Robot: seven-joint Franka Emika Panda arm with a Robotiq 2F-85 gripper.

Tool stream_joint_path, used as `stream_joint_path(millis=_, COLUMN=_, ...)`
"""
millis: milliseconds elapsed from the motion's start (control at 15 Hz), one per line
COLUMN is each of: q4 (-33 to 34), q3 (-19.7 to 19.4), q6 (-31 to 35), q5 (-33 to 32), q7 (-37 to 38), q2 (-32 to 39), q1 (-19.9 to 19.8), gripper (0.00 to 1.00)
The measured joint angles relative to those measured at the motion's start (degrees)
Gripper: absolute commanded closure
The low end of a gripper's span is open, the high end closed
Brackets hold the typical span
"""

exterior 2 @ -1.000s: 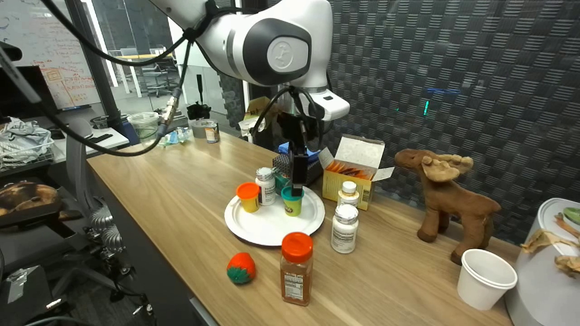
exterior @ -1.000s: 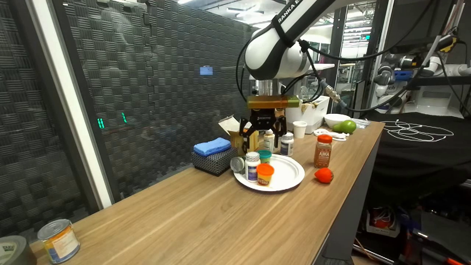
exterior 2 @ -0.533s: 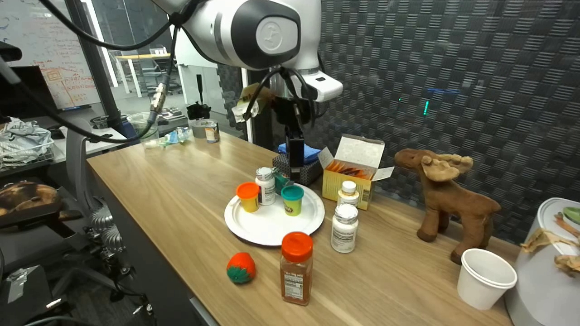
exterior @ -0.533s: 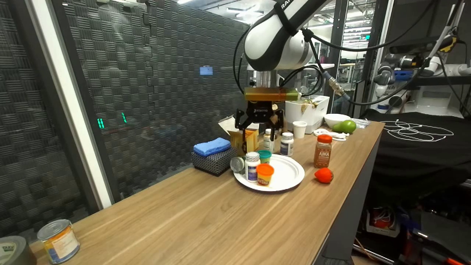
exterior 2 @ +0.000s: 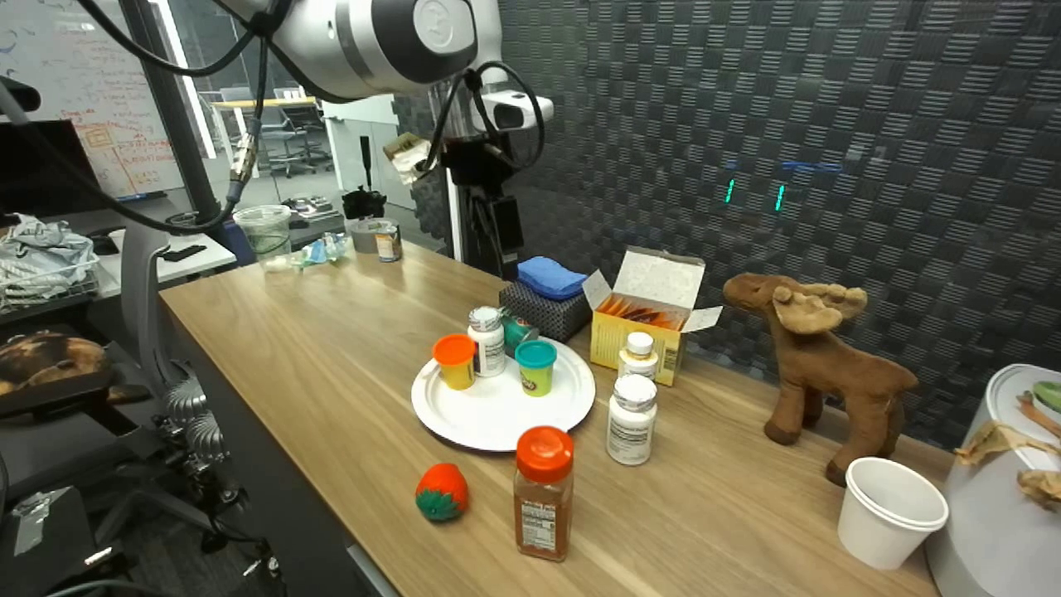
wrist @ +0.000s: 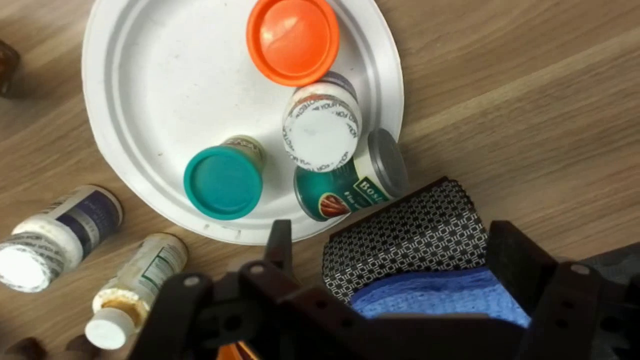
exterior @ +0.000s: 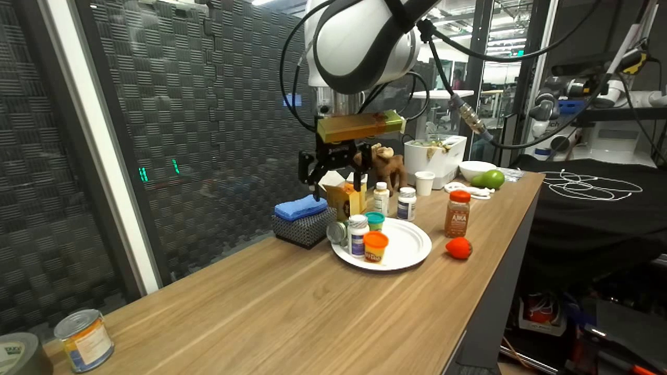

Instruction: Pick up all the objects surrounding the white plate and arrange them on the plate

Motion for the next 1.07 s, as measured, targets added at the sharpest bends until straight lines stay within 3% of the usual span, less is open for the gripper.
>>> stream_joint_path(millis=600, q4=1.14, q3=0.27, q6=-1.39, q5=-6.39, q7=-16.35, q2=4.03, q1=0.84, gripper=0.00)
stream_joint_path(millis=1067, q4=4.24, q3=0.41, q6=-2.10, q5=-7.85, q7=-23.85, q2=7.54, q1=0.85, gripper=0.00)
